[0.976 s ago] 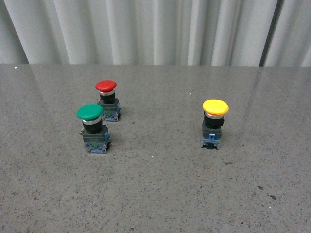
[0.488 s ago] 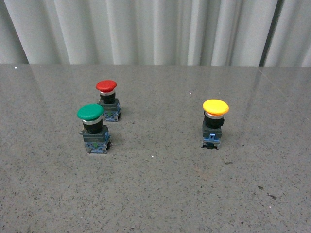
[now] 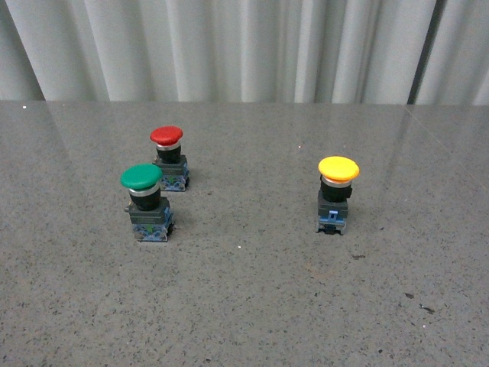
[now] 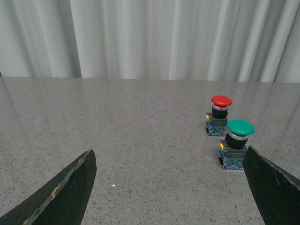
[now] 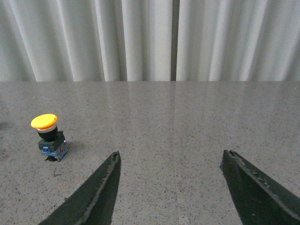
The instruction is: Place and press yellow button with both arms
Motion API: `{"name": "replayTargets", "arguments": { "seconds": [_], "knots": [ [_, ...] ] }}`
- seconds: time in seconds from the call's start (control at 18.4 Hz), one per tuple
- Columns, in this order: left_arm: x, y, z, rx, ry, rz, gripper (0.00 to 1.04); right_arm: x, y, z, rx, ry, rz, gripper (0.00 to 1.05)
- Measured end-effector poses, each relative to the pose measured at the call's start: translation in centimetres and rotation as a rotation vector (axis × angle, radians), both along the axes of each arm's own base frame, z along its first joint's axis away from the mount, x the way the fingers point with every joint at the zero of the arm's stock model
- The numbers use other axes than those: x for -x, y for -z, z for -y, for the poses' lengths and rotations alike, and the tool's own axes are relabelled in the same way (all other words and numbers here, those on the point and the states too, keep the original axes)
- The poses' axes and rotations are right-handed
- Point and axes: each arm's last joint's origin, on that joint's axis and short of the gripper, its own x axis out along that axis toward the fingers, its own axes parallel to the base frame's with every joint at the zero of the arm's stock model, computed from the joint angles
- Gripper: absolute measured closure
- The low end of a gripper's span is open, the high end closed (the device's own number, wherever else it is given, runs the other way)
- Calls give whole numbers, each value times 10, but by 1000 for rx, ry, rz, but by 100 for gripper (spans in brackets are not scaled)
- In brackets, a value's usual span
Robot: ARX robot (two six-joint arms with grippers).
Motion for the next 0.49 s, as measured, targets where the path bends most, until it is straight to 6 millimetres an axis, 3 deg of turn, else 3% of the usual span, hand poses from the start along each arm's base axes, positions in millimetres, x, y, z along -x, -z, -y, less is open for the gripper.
{"name": "replayTargets", "arguments": {
  "seconds": [0.05,0.22,0.49],
  "knots": [
    [0,0,0,0,0,0,7,0,0,0,0,0,0,34],
    [0,0,0,0,0,0,7,0,0,0,0,0,0,5],
    [0,0,0,0,0,0,7,0,0,0,0,0,0,7]
  ]
}}
